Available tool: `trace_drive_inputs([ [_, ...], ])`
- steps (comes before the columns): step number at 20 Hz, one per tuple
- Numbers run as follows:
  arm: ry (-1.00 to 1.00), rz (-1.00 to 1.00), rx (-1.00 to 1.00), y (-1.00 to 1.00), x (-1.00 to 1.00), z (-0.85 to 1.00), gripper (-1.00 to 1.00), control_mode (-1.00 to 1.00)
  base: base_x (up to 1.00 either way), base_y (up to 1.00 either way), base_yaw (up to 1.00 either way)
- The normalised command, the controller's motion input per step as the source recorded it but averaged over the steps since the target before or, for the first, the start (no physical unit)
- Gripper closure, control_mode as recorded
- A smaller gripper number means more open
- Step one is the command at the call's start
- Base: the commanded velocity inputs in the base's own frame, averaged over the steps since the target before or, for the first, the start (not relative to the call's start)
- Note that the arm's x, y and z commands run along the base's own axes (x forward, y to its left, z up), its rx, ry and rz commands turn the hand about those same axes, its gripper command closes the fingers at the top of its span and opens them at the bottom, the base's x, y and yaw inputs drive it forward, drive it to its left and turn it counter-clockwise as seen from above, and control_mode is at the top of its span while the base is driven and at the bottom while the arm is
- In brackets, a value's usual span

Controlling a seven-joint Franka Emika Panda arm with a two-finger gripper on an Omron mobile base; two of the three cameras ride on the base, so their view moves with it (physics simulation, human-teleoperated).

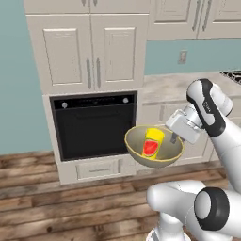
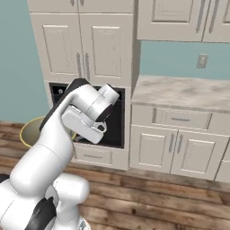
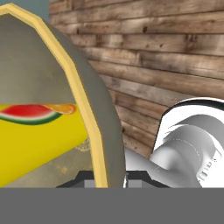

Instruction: Place the cup inside the bowl on the dining table and move the bowl to any counter.

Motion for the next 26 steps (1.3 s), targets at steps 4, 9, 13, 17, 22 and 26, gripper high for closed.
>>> trace_drive_inputs([
  [4, 0.00, 0.00, 0.00, 0.00, 0.00, 0.00, 1.00, 1.00, 0.32, -0.68, 0.00],
  [9, 0.00, 0.00, 0.00, 0.00, 0.00, 0.00, 1.00, 1.00, 0.36, -0.65, 0.00],
  [13, 0.00, 0.00, 0.00, 0.00, 0.00, 0.00, 1.00, 1.00, 0.42, -0.62, 0.00],
  [17, 0.00, 0.00, 0.00, 0.00, 0.00, 0.00, 1.00, 1.00, 0.48, -0.55, 0.00],
  [22, 0.00, 0.00, 0.00, 0.00, 0.00, 0.00, 1.00, 1.00, 0.58, -0.45, 0.00],
  [26, 0.00, 0.00, 0.00, 0.00, 0.00, 0.00, 1.00, 1.00, 0.66, -0.44, 0.00],
])
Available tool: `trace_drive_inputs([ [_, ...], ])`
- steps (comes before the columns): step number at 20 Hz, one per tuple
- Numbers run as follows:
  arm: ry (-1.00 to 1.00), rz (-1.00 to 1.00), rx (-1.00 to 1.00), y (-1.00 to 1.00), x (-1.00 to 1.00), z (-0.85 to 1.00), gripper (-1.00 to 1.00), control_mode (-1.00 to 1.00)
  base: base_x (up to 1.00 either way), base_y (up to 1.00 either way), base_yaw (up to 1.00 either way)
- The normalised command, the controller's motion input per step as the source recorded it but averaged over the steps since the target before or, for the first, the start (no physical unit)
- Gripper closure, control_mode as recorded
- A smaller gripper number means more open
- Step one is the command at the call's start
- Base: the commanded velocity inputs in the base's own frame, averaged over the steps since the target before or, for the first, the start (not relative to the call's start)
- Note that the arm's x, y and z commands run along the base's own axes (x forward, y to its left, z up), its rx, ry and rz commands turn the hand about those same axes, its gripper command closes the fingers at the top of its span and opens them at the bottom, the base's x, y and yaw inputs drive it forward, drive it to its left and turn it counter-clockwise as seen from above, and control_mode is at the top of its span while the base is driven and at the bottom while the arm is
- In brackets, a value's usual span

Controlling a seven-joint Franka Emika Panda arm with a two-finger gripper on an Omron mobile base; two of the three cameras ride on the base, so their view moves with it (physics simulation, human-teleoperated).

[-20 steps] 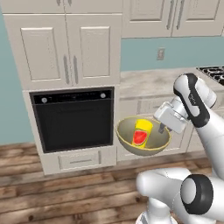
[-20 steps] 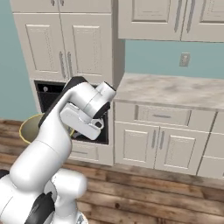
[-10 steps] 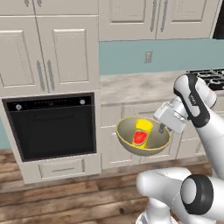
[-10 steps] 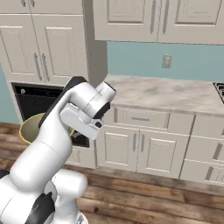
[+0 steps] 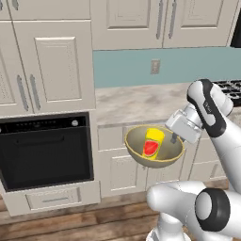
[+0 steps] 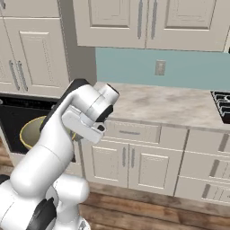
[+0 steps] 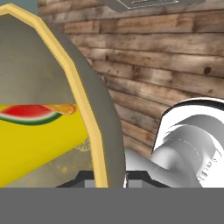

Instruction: Place the cup inside the bowl on the dining table and move the bowl to any counter.

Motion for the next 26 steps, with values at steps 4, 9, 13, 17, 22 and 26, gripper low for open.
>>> trace_drive_inputs([
  [4, 0.00, 0.00, 0.00, 0.00, 0.00, 0.00, 1.00, 1.00, 0.68, -0.46, 0.00],
  [9, 0.00, 0.00, 0.00, 0.00, 0.00, 0.00, 1.00, 1.00, 0.53, -0.42, 0.00],
  [13, 0.00, 0.00, 0.00, 0.00, 0.00, 0.00, 1.00, 1.00, 0.45, -0.29, 0.00],
  [17, 0.00, 0.00, 0.00, 0.00, 0.00, 0.00, 1.00, 1.00, 0.48, -0.12, 0.00],
  [22, 0.00, 0.00, 0.00, 0.00, 0.00, 0.00, 1.00, 1.00, 0.64, -0.06, 0.00],
  [26, 0.00, 0.00, 0.00, 0.00, 0.00, 0.00, 1.00, 1.00, 0.73, -0.11, 0.00],
])
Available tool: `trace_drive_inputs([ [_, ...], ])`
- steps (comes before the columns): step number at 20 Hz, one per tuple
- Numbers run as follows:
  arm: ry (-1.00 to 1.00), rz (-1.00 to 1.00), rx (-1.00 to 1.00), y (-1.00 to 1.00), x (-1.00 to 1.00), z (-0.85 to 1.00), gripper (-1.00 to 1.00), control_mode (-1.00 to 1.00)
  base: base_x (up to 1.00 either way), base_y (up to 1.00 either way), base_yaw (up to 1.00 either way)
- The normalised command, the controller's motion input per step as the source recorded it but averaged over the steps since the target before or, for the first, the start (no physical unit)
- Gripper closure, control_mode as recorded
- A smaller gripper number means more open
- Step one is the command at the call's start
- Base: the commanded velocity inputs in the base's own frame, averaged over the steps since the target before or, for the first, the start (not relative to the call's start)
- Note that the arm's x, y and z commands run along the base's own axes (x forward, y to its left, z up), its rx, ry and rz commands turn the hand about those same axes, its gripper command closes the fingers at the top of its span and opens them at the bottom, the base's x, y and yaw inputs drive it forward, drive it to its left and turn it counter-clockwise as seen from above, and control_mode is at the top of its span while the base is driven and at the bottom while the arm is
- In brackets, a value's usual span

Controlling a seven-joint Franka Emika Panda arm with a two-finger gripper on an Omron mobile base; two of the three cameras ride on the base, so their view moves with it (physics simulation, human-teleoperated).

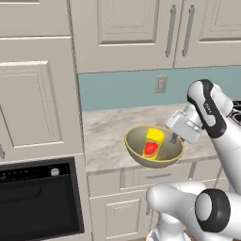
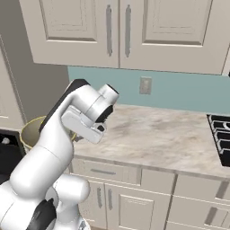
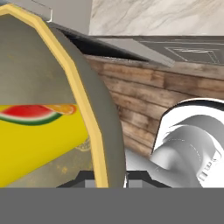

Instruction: Place the cup inside the bowl on the dining table and move the bowl to any counter.

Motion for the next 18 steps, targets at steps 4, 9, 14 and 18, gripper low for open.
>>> trace_drive_inputs([
  [4, 0.00, 0.00, 0.00, 0.00, 0.00, 0.00, 1.00, 1.00, 0.58, -0.23, 0.00],
  [9, 0.00, 0.00, 0.00, 0.00, 0.00, 0.00, 1.00, 1.00, 0.26, -0.25, 0.00],
  [14, 0.00, 0.00, 0.00, 0.00, 0.00, 0.00, 1.00, 1.00, 0.01, -0.02, 0.00],
  [18, 0.00, 0.00, 0.00, 0.00, 0.00, 0.00, 1.00, 1.00, 0.00, 0.00, 0.00],
])
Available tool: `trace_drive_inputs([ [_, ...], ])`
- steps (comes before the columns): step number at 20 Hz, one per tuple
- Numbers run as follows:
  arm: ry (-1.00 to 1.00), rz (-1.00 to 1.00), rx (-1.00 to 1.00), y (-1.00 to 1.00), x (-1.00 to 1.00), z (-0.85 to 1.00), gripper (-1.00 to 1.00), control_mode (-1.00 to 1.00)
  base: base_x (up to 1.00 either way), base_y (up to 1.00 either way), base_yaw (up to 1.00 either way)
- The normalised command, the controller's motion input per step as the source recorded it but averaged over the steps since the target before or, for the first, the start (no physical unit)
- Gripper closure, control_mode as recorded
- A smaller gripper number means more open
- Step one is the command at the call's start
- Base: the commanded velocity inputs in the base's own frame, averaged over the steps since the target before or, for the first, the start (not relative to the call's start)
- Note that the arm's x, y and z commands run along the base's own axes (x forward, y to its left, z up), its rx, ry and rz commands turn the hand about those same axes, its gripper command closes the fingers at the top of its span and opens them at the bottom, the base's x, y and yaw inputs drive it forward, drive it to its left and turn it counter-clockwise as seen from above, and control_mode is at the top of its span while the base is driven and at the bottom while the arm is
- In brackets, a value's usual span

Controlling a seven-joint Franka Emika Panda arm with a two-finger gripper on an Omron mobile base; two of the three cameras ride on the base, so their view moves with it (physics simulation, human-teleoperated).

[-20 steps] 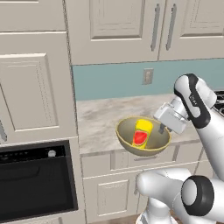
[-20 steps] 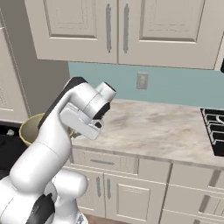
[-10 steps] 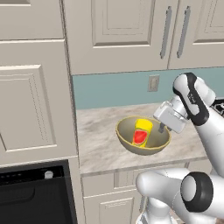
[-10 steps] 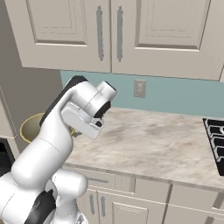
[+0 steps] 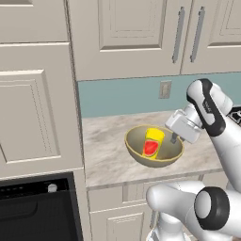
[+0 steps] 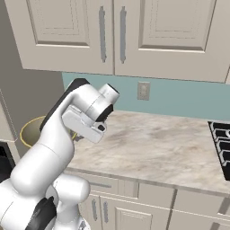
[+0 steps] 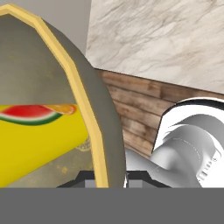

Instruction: Place the cup inside the bowl on the dining table and move the bowl to any counter.

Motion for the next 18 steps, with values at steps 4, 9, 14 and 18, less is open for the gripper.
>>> trace_drive_inputs([
  [4, 0.00, 0.00, 0.00, 0.00, 0.00, 0.00, 1.00, 1.00, 0.00, 0.00, 0.00],
  [9, 0.00, 0.00, 0.00, 0.00, 0.00, 0.00, 1.00, 1.00, 0.00, 0.00, 0.00],
  [14, 0.00, 0.00, 0.00, 0.00, 0.00, 0.00, 1.00, 1.00, 0.00, 0.00, 0.00],
  [18, 0.00, 0.00, 0.00, 0.00, 0.00, 0.00, 1.00, -1.00, 0.00, 0.00, 0.00],
])
